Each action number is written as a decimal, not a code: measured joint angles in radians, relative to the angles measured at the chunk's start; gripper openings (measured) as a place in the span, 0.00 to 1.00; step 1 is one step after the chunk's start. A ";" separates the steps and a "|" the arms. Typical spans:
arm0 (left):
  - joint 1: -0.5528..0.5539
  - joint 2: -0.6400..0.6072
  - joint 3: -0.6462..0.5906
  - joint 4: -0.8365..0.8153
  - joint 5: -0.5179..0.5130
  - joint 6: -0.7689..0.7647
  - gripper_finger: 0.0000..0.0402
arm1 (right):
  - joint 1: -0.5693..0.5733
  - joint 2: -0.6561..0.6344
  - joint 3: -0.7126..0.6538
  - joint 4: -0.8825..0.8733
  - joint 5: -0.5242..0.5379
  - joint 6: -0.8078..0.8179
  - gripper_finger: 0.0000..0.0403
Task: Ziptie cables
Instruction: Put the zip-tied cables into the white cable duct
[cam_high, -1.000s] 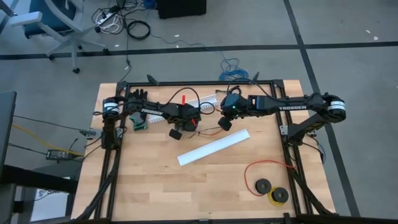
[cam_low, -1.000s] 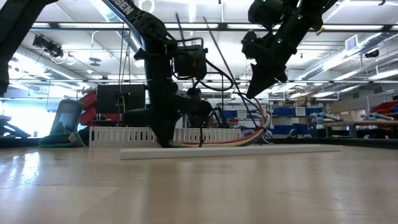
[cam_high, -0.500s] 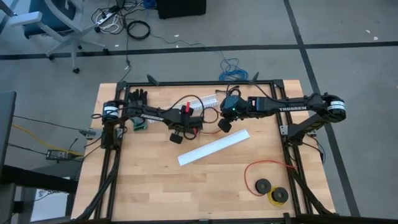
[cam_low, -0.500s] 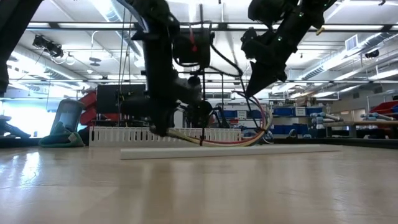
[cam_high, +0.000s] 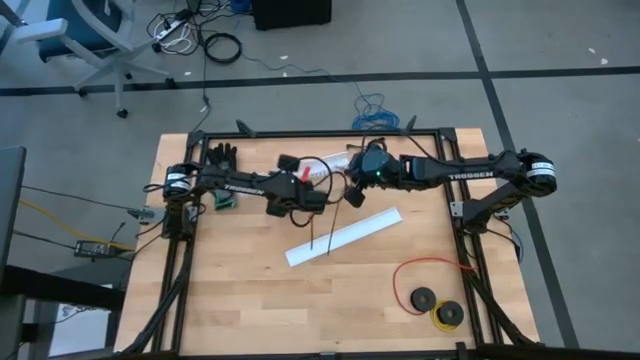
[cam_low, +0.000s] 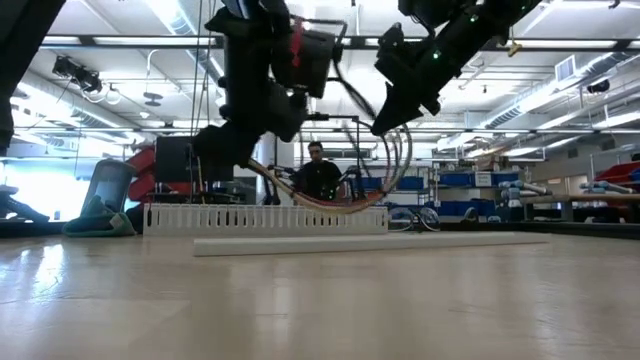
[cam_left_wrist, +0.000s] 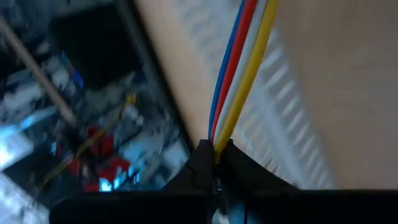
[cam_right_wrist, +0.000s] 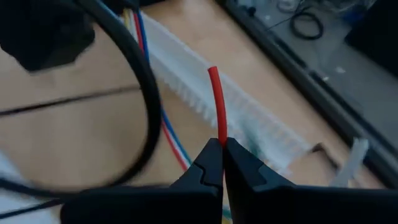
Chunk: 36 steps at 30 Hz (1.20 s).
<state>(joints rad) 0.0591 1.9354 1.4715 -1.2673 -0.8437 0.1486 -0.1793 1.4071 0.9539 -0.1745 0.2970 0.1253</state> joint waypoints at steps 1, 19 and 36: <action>0.008 0.000 0.000 -0.034 -0.013 -0.034 0.04 | -0.012 0.000 0.000 0.011 -0.004 -0.022 0.00; 0.170 -0.252 -0.268 0.126 0.082 -0.099 0.04 | -0.247 0.121 0.019 0.267 -0.324 -0.104 0.00; 0.263 -0.298 -0.491 0.404 0.289 -0.091 0.04 | -0.329 0.269 0.080 0.297 -0.433 -0.093 0.00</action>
<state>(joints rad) 0.3223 1.6373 0.9808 -0.8634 -0.5546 0.0579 -0.5079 1.6765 1.0340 0.1223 -0.1358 0.0326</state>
